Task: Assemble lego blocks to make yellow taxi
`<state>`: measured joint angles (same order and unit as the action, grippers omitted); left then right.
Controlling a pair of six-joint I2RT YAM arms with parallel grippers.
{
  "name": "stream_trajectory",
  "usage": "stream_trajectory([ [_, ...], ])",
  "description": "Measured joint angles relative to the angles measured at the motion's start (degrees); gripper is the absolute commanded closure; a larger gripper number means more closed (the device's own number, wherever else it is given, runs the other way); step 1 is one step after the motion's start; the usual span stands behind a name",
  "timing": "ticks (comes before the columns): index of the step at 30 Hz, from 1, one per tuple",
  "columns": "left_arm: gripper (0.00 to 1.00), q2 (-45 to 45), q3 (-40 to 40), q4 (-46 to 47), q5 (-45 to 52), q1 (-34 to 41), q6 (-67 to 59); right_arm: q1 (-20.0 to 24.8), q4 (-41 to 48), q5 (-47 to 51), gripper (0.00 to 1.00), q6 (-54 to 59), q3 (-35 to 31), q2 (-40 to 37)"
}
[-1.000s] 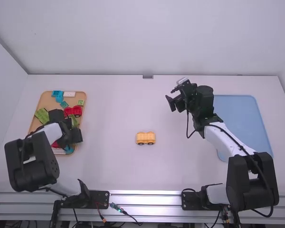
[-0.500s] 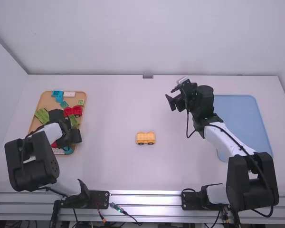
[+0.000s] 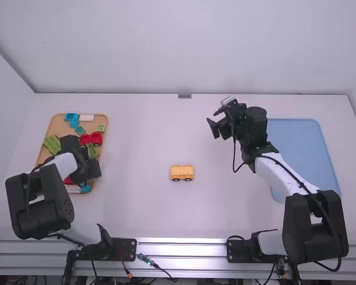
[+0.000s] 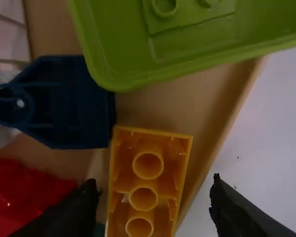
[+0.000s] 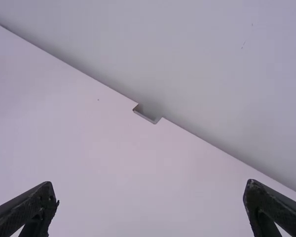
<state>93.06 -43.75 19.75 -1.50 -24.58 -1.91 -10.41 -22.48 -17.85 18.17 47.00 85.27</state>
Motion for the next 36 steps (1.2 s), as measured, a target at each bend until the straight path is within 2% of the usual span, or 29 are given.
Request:
stream_trajectory([
  [6,0.43,0.0,-0.02,-0.81,-0.96,0.0,0.7,-1.18,0.0,0.0,0.0,-0.11,-0.02,0.0],
  [11,0.54,0.0,-0.02,-0.68,-0.92,0.15,1.14,-1.25,0.02,0.04,0.0,-0.13,0.0,0.0],
  [15,0.57,-0.02,0.0,-1.16,-0.79,0.48,1.36,-1.25,0.2,0.02,0.0,-0.04,0.0,0.0],
  [19,0.53,-0.02,-0.02,-1.11,-1.44,0.81,2.67,-1.25,0.17,0.04,0.0,0.02,0.0,0.0],
  [25,0.37,-0.02,0.0,-1.53,-2.91,0.79,4.07,-1.27,0.15,0.0,0.0,-0.15,0.0,0.0],
  [36,0.35,-0.07,-0.02,-0.04,-3.96,0.79,4.52,-1.25,0.15,0.0,0.0,-0.07,0.0,0.0],
])
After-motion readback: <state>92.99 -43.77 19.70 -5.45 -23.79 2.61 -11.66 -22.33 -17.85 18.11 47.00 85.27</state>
